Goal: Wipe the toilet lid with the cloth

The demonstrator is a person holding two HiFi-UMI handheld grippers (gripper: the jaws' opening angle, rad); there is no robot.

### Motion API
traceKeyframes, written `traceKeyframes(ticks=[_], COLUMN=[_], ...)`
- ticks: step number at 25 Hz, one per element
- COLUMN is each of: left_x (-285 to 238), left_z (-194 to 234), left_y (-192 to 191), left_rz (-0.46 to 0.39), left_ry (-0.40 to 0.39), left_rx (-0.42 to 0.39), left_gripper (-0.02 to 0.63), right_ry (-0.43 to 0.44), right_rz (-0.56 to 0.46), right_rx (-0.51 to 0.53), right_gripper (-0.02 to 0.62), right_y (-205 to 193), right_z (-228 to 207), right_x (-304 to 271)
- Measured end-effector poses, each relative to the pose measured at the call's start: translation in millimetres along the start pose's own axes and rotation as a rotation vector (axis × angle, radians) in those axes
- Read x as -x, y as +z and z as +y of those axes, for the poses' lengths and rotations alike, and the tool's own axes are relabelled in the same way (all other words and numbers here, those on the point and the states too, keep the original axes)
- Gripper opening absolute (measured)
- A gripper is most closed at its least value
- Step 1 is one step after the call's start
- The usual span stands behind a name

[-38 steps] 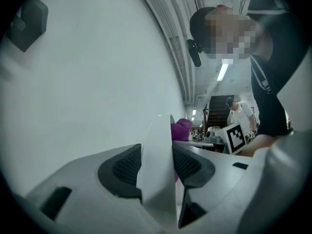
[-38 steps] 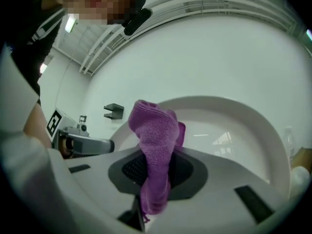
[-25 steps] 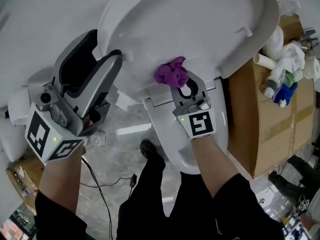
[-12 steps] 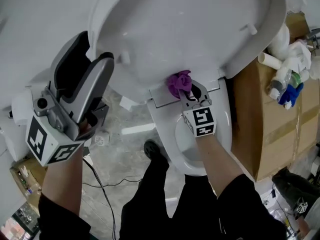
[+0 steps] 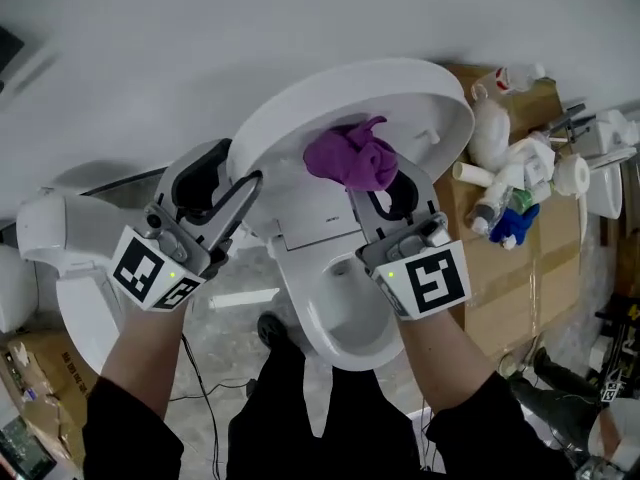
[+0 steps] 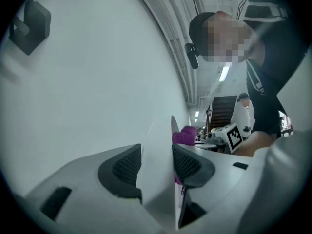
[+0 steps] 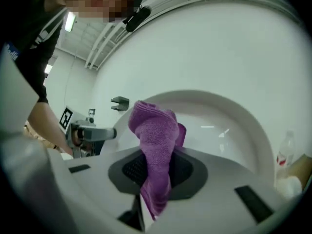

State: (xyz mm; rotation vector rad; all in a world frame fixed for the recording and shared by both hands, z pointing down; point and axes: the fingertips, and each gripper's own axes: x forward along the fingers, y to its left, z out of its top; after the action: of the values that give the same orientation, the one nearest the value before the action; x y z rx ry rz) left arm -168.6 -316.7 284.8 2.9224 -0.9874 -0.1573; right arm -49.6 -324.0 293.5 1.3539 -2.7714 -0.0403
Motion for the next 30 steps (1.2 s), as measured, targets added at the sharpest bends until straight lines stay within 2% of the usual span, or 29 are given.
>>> traceKeyframes(ticks=[3, 5, 8, 11, 15, 20, 25, 30], left_x=[-1.1, -3.9, -5.4, -4.2, -1.6, -1.4, -1.7, -1.0], left_z=[-3.1, -2.4, -0.7, -1.1, -0.4, 3.3, 1.4, 2.4], left_y=[-0.6, -0.3, 2.5, 4.4, 7.1, 11.9, 10.9, 11.2], left_rz=[0.016, 0.025, 0.028, 0.008, -0.005, -0.02, -0.04, -0.06], left_ry=[-0.001, -0.002, -0.002, -0.002, 0.004, 0.012, -0.001, 0.01], left_rx=[-0.002, -0.011, -0.027, -0.026, -0.012, -0.009, -0.041, -0.049], left_gripper=[0.204, 0.204, 0.202, 0.201, 0.202, 0.202, 0.201, 0.2], right_ry=[-0.028, -0.047, -0.053, -0.058, -0.075, -0.084, -0.088, -0.115], right_rz=[-0.016, -0.022, -0.049, -0.067, -0.017, 0.075, 0.222, 0.406], right_rx=[0.028, 0.029, 0.04, 0.025, -0.02, -0.049, -0.059, -0.145], right_gripper=[0.075, 0.075, 0.075, 0.075, 0.075, 0.075, 0.075, 0.075], right_y=[35.6, 45.7, 45.5, 23.0, -42.5, -148.3, -263.4, -360.7], right_z=[-15.9, -27.0, -30.0, -27.1, -23.2, -19.8, -10.7, -6.6], right_x=[-5.0, -11.5, -16.6, -11.9, -1.6, 11.0, 28.5, 45.0])
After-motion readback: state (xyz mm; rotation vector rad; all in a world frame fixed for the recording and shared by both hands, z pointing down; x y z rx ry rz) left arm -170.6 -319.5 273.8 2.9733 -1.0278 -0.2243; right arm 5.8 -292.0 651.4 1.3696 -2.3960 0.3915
